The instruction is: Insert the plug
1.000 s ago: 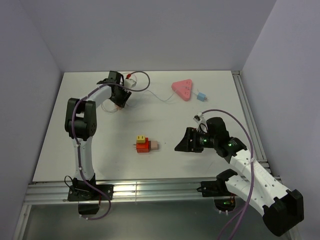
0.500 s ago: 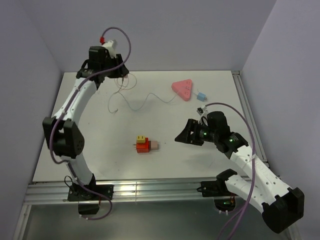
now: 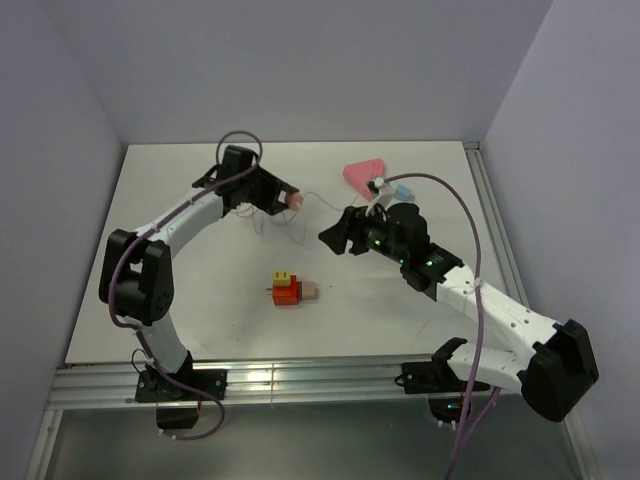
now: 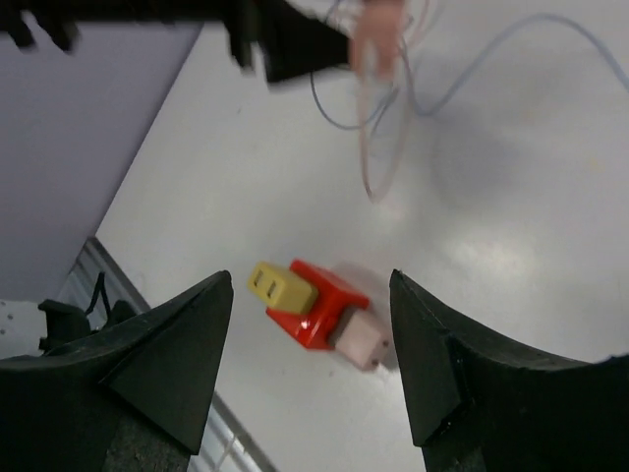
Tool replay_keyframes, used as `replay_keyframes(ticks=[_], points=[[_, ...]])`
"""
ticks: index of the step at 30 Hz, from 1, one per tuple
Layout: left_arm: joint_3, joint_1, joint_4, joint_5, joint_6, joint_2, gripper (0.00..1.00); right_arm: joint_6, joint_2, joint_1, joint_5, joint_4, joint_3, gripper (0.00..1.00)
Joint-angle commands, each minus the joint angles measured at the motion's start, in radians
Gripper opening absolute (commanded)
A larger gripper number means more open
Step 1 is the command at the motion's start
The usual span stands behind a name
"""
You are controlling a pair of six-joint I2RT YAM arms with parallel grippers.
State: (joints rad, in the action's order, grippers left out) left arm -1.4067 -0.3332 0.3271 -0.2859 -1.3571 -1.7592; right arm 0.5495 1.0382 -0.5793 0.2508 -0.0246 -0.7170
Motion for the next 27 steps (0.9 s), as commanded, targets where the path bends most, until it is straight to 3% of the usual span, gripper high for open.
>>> replay_keyframes(ticks=[1,9,27], points=[[0.050,-0.105,0.000,0.000,-0.200,0.065,0.00,-0.149,0.104,-0.057,-0.151,-0.196,-0.119,0.72],[0.242,-0.210,-0.062,0.117,-0.370,0.223,0.00,-0.183,0.281,-0.068,-0.235,-0.255,-0.217,0.65],[0.268,-0.248,-0.057,0.165,-0.402,0.303,0.00,-0.135,0.270,-0.132,-0.285,-0.255,-0.144,0.57]])
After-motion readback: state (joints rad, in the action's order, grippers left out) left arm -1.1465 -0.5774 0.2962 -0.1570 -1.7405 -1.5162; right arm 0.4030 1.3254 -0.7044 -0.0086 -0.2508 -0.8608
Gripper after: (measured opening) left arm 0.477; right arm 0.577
